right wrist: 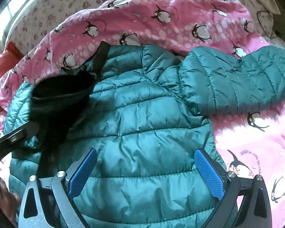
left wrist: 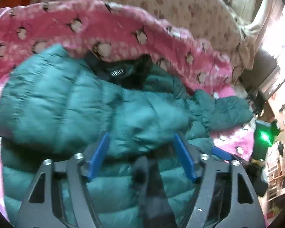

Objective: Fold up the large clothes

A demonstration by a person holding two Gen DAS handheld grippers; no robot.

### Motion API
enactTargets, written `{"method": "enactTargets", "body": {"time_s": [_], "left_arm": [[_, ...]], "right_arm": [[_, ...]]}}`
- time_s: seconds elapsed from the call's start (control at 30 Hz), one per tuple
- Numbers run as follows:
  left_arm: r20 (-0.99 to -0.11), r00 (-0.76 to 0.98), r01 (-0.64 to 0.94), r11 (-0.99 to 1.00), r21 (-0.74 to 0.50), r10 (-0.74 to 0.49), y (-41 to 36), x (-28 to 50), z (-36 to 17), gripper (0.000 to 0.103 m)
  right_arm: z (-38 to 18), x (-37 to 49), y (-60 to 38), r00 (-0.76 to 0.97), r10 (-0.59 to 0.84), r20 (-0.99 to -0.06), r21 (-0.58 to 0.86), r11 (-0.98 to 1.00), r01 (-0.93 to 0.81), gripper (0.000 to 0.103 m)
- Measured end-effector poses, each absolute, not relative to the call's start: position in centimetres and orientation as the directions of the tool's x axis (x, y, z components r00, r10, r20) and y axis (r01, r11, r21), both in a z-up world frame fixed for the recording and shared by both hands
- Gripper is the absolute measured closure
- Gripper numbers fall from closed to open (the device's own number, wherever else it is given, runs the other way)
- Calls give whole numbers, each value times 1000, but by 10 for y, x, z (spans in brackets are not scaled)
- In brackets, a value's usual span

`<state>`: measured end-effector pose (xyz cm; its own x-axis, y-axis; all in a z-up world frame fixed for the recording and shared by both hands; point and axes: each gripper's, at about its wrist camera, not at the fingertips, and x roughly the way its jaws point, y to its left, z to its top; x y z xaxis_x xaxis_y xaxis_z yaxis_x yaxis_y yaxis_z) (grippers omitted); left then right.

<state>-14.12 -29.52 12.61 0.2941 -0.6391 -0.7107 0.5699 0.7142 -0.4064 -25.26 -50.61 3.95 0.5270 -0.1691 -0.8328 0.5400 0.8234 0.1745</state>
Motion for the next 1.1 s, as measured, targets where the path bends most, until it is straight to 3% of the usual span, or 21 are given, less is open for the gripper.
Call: {"method": "enactTargets", "body": {"time_s": [0.1,0.33,0.47,0.57,0.63,0.67,0.73,0.9,1.1], "left_arm": [[-708,319,565,726,-392,-630,-263,-142,138,30],[-772,573,388,921,-41,-276,-183,-134,116,30],[-824,531,274,960,-53,-197,-143,-117,81,30],[-831,515,218,970,-109,-209,-128,-111,72,30],[-833,505,213,968,-132,-225,-125,-110,70,30],[-833,505,217,968,-130,-225,-125,-111,69,30],[-831,509,230,966,-121,-226,-130,-112,70,30],[-830,501,223,963,-150,-246,-130,-109,66,30],[-837,496,231,964,-129,-231,-133,-105,65,30]], "right_arm": [[50,-259,-509,549,-155,-821,216,806,551,1],[70,-246,-505,619,-92,-780,322,789,523,1],[57,-214,-488,606,-54,-794,318,812,489,3],[37,-188,-478,582,8,-813,337,821,460,27],[28,-176,-474,570,11,-822,331,823,461,53],[30,-175,-472,574,-1,-819,321,828,459,58],[42,-175,-469,601,-39,-799,289,850,439,82],[87,-195,-477,673,-277,-686,107,877,469,88],[52,-199,-518,588,-336,-736,93,810,579,88]]}}
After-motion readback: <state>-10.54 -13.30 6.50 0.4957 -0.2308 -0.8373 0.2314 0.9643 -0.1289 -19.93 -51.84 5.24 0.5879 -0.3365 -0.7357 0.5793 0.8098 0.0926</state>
